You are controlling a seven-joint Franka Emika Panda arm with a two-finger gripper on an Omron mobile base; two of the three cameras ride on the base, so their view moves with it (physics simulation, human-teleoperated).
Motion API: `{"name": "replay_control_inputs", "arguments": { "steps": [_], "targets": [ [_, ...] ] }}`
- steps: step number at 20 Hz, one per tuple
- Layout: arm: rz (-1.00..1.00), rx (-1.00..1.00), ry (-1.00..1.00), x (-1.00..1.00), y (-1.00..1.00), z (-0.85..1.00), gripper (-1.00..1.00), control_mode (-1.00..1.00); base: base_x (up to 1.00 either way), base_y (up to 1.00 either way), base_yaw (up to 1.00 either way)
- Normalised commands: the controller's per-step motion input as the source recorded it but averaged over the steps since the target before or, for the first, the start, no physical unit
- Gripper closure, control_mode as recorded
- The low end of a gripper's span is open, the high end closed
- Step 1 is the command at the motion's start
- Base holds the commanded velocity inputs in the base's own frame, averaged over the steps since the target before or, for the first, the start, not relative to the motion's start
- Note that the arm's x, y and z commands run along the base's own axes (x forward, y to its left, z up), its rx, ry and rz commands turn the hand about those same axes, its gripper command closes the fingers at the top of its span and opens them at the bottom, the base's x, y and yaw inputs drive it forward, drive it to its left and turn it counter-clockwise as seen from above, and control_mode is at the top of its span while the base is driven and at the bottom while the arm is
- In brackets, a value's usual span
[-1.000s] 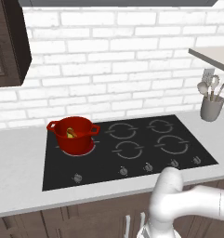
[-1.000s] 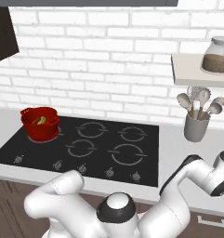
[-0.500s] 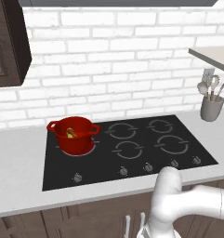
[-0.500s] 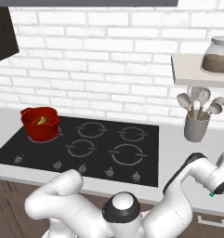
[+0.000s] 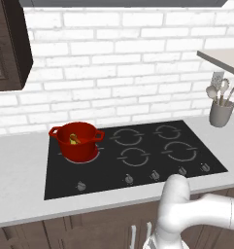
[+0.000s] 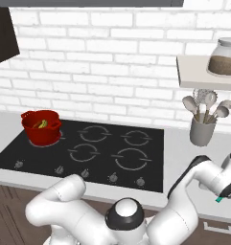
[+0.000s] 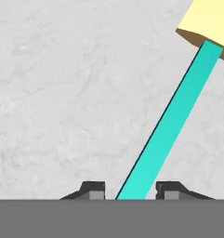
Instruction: Put the carrot and cucumber in the pot. Retrieve the spatula and lightly stir the vegetables in the pot.
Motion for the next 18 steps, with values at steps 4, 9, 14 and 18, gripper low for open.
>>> {"name": "replay_control_inputs", "arguments": {
  "steps": [4, 9, 14, 18],
  "targets": [
    [0.00, 0.02, 0.17, 0.00, 0.15, -0.24, 1.00, -1.00, 0.00, 0.00, 0.00],
    [0.00, 0.04, 0.13, -0.09, 0.01, -0.06, 1.00, -1.00, 0.00, 0.00, 0.00],
    [0.00, 0.05, -0.02, -0.57, 0.06, 0.00, 1.00, -1.00, 0.00, 0.00, 0.00],
    [0.00, 0.00, -0.22, -0.67, 0.43, 0.13, 1.00, -1.00, 0.00, 0.00, 0.00]
  ]
}}
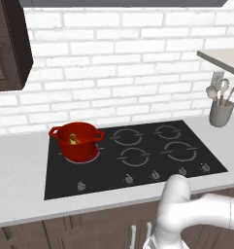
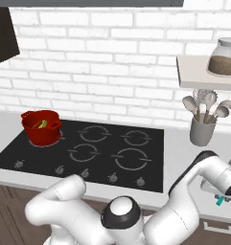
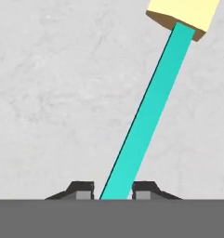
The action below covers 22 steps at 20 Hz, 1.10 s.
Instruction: Put the carrot and cucumber in the pot. Retrieve the spatula and lightly stir the vegetables in the pot.
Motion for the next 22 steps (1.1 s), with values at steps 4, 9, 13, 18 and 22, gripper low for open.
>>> {"name": "replay_control_inputs", "arguments": {
  "steps": [4, 9, 13, 18, 22],
  "targets": [
    [0.01, 0.00, -0.26, -0.59, 0.66, 0.44, 1.00, -1.00, 0.00, 0.00, 0.00],
    [0.04, 0.00, -0.17, -0.38, 0.81, 0.50, 1.00, -1.00, 0.00, 0.00, 0.00],
    [0.06, 0.00, -0.09, -0.18, 0.93, 0.56, 1.00, -1.00, 0.00, 0.00, 0.00],
    [0.11, 0.05, 0.00, -0.08, 0.98, 0.58, 1.00, -1.00, 0.00, 0.00, 0.00],
    [0.21, 0.09, 0.00, 0.00, 0.99, 0.62, 1.00, -1.00, 0.00, 0.00, 0.00]
  ]
}}
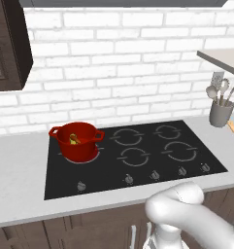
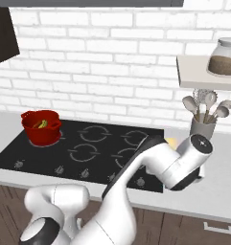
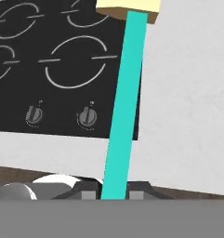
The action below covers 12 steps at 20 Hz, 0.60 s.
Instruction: Put the carrot and cucumber in the pot. Retrieve the spatula and lightly stir the vegetables in the pot.
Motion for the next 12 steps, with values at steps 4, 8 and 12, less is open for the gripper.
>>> {"name": "replay_control_inputs", "arguments": {
  "steps": [4, 8, 12],
  "targets": [
    [0.28, 0.08, 0.00, 0.00, 1.00, 0.52, 1.00, -1.00, 0.00, 0.00, 0.00],
    [0.33, 0.02, 0.00, 0.02, 1.00, 0.43, 1.00, -1.00, 0.00, 0.00, 0.00],
    [0.31, 0.05, 0.00, 0.03, 1.00, 0.43, 1.00, -1.00, 0.00, 0.00, 0.00]
  ]
}}
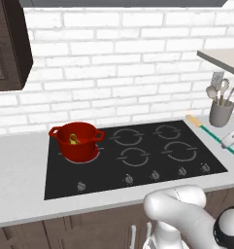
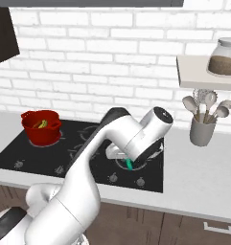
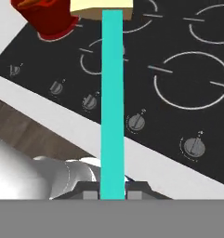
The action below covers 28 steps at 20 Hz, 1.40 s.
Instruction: Put the carrot and cucumber in the pot. Retrieve the spatula and lightly stir the vegetables in the pot.
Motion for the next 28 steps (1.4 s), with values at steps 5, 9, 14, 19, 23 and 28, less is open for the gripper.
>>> {"name": "replay_control_inputs", "arguments": {
  "steps": [5, 9, 14, 19, 23, 28],
  "targets": [
    [0.29, 0.11, 0.05, 0.10, 1.00, 0.36, 1.00, -1.00, 0.00, 0.00, 0.00],
    [0.27, 0.18, 0.05, 0.13, 1.00, 0.27, 1.00, -1.00, 0.00, 0.00, 0.00],
    [0.22, 0.30, 0.01, 0.13, 1.00, 0.28, 1.00, -1.00, 0.00, 0.00, 0.00],
    [0.16, 0.32, 0.05, 0.30, 1.00, 0.23, 1.00, -1.00, 0.00, 0.00, 0.00],
    [0.15, 0.36, 0.12, 0.30, 0.94, 0.33, 1.00, -1.00, 0.00, 0.00, 0.00],
    [0.15, 0.48, 0.23, 0.27, 0.82, 0.33, 1.00, -1.00, 0.00, 0.00, 0.00]
  ]
}}
